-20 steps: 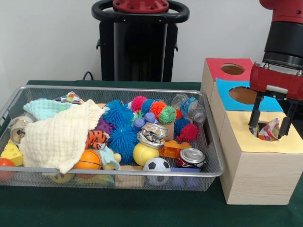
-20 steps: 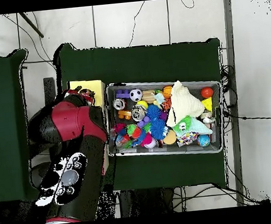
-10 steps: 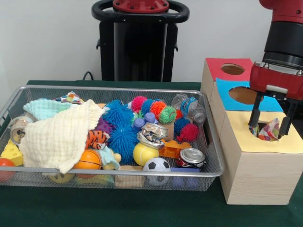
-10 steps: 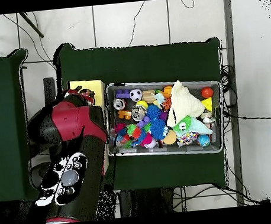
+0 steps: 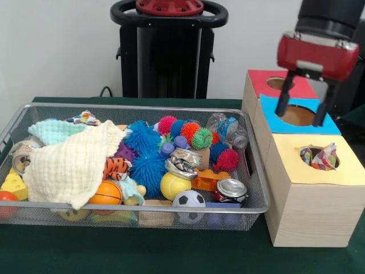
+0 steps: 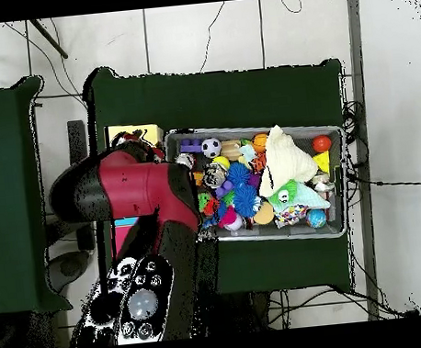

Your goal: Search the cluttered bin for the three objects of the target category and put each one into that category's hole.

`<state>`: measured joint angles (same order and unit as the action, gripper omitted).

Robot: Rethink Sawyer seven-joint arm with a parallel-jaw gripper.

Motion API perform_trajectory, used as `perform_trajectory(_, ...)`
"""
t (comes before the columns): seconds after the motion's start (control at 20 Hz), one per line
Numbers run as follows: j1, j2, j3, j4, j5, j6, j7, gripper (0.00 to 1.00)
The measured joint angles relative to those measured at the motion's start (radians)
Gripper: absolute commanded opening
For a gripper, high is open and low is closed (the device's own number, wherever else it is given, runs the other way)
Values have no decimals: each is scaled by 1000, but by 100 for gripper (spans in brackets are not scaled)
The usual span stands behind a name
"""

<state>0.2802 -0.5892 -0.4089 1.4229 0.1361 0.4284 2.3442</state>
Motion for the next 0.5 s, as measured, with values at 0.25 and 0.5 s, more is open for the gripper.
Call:
perform_trajectory(0.25, -66, -72, 5, 11, -32, 23, 0, 100)
perform_trajectory(0.5, -132, -120, 30, 12, -88, 23, 0, 100)
